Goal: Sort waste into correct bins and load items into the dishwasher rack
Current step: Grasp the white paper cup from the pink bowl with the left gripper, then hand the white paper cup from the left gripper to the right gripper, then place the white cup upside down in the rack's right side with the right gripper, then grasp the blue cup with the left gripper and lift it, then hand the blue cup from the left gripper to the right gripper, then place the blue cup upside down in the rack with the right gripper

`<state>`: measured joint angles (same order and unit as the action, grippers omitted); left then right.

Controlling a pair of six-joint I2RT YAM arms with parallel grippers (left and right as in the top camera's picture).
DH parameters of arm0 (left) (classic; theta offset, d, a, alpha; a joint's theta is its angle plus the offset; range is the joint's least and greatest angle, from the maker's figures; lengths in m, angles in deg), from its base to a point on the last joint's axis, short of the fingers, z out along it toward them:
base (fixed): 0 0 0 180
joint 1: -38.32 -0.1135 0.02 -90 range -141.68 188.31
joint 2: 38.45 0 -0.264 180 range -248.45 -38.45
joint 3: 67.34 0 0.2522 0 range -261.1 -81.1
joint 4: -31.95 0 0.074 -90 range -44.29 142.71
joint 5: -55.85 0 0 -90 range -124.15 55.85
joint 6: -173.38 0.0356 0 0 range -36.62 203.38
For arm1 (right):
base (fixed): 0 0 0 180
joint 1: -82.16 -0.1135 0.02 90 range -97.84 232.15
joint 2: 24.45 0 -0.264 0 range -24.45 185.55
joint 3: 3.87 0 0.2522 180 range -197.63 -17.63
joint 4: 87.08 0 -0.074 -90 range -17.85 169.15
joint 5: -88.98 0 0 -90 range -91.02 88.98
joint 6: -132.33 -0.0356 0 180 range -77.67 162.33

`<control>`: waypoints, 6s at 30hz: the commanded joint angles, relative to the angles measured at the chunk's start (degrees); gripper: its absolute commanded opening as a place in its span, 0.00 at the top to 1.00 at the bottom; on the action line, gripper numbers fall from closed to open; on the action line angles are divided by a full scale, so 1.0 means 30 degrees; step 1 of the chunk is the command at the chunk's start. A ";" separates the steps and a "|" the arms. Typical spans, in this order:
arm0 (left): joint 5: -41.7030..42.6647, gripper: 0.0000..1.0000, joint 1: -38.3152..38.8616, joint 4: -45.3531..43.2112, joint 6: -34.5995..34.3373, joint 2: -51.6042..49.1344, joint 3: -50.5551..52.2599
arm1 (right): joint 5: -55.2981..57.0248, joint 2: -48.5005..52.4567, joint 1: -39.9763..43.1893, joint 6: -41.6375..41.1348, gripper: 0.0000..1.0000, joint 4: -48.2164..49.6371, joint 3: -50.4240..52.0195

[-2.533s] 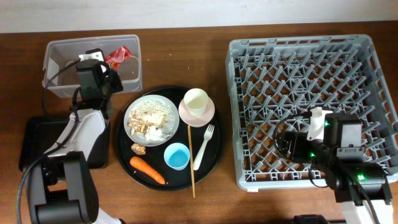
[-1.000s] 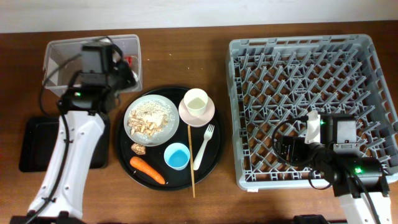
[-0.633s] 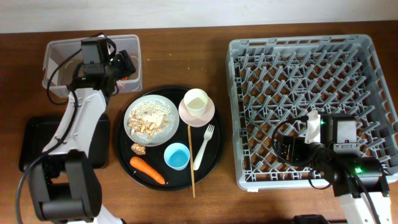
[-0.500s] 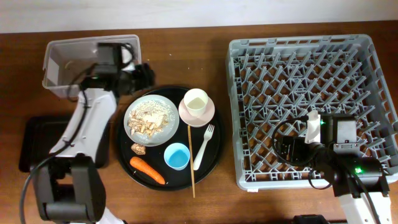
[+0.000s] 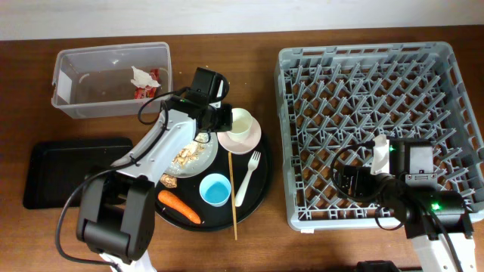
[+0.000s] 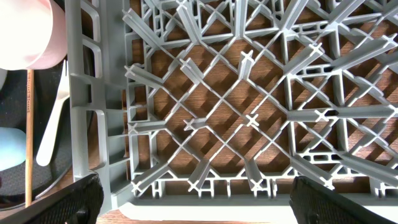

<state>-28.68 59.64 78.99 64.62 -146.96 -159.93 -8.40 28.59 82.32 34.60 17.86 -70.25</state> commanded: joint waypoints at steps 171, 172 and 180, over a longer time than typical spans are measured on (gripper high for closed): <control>-0.0408 0.62 -0.4612 1.2211 0.3912 0.3599 -0.0867 | 0.3548 1.7777 1.0943 0.0408 0.53 -0.3592 -1.5249; -0.0408 0.62 -0.4612 1.2211 0.3920 0.3599 -0.0867 | 0.3235 1.8287 1.0936 0.0408 0.12 -0.3264 -1.5234; -0.0408 0.62 -0.4612 1.2211 0.3920 0.3599 -0.0867 | 0.0262 1.8841 1.0936 0.0481 0.00 -0.3140 -1.5234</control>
<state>-29.70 45.74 115.58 76.73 -135.81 -162.53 -5.25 85.02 115.17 36.31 8.63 -115.15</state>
